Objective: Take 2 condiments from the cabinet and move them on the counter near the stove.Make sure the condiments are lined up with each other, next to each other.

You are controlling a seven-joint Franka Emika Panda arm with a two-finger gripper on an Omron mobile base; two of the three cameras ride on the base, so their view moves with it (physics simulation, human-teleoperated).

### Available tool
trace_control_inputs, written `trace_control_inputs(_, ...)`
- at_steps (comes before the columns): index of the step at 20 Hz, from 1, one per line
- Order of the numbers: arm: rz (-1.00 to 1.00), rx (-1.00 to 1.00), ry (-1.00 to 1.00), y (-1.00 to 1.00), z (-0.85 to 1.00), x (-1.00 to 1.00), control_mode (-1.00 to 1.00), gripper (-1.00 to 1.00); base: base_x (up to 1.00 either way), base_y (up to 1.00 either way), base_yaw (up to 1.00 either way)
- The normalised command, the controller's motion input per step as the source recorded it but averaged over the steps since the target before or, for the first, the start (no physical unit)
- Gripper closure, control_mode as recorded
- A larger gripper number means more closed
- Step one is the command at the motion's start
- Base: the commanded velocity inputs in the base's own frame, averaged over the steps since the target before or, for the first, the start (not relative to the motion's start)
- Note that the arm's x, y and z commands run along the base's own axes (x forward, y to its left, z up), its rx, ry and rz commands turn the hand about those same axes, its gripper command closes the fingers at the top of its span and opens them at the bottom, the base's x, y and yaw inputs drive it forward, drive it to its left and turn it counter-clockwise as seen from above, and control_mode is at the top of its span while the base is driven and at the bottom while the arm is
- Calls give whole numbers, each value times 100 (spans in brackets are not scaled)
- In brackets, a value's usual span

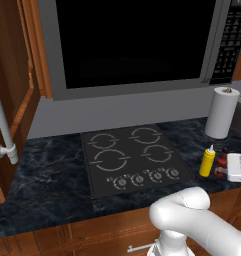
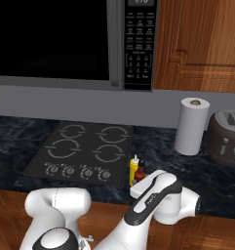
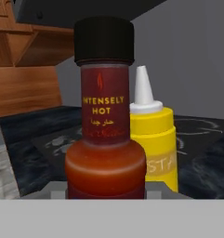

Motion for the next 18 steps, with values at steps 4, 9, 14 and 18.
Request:
trace_control_inputs(4, 0, 0, 0, 0, -8, 7, -100, 100, 0, 0, 0)
trace_control_inputs(9, 0, 0, 0, 0, -10, 7, -100, 100, 0, 0, 0)
trace_control_inputs(14, 0, 0, 0, 0, -10, 8, -100, 100, 0, 0, 0)
trace_control_inputs(18, 0, 0, 0, 0, -8, 7, -100, 100, 0, 0, 0)
